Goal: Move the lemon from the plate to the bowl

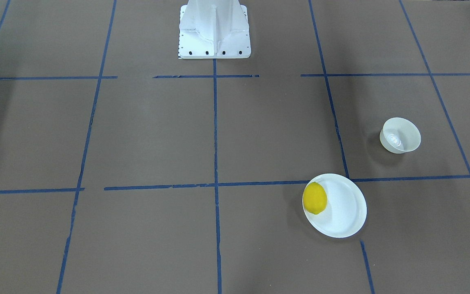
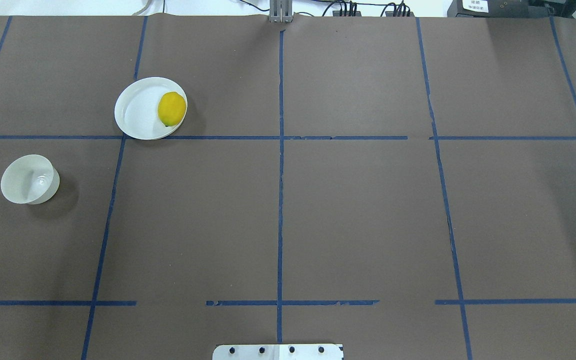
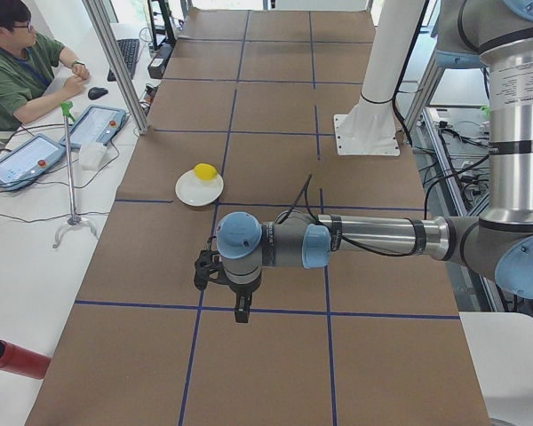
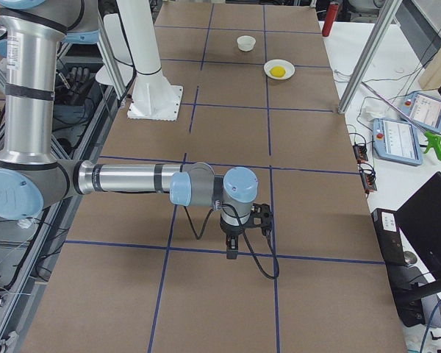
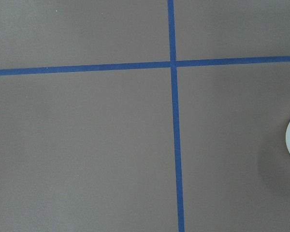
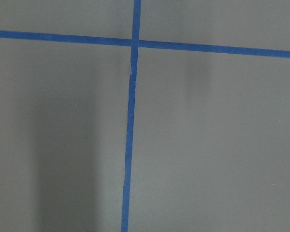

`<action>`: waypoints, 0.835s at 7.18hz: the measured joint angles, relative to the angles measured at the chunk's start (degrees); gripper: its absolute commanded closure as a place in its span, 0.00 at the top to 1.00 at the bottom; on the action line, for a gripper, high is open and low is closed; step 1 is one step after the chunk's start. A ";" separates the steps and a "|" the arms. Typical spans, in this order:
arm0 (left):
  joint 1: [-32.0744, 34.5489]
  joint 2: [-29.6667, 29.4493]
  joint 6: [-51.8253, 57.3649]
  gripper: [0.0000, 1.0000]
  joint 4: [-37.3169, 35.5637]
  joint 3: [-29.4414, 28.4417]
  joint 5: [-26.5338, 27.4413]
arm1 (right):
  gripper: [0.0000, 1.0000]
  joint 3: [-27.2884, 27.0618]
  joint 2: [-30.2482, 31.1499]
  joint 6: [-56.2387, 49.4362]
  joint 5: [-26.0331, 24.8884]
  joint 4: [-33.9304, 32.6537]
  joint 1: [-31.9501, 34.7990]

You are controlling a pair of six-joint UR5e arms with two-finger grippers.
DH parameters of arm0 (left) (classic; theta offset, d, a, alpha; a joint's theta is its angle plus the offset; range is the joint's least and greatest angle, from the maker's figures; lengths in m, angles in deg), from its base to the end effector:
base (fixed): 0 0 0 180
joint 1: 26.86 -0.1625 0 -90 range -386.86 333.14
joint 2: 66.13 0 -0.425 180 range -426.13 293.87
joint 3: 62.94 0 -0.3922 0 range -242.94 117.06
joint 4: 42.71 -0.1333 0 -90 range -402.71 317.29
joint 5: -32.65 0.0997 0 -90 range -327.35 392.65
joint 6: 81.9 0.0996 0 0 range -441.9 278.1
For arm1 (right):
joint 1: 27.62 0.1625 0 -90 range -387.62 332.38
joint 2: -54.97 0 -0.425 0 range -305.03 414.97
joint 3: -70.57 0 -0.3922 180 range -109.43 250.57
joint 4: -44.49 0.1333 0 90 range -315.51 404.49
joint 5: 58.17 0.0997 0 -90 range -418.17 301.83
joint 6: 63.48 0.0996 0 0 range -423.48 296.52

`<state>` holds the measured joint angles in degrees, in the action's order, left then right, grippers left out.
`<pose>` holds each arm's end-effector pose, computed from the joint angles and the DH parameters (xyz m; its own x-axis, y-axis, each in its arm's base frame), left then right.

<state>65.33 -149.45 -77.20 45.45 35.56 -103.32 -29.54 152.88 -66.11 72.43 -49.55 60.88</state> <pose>-0.0785 -0.4396 0.6414 0.6953 0.0552 -0.7166 -0.0188 0.9981 0.0586 0.0572 -0.4323 0.6472 0.7576 -0.0448 0.6512 0.0610 0.9981 -0.0022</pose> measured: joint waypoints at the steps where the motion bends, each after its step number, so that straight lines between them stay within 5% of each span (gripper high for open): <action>1: 0.00 0.01 0.03 1.00 0.00 0.07 0.02 | 1.00 0.00 0.00 0.00 0.00 0.00 0.00; 4: -0.03 -0.39 -0.07 1.00 0.66 0.14 -0.11 | 1.00 0.00 0.00 0.00 0.00 0.00 0.00; 6: -0.36 -2.34 -1.38 1.00 7.65 -0.31 -0.21 | 1.00 0.00 0.00 0.00 0.00 0.00 0.00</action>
<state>64.97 -151.79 -78.58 53.10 35.25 -103.53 -29.54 152.88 -66.11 72.43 -49.55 60.88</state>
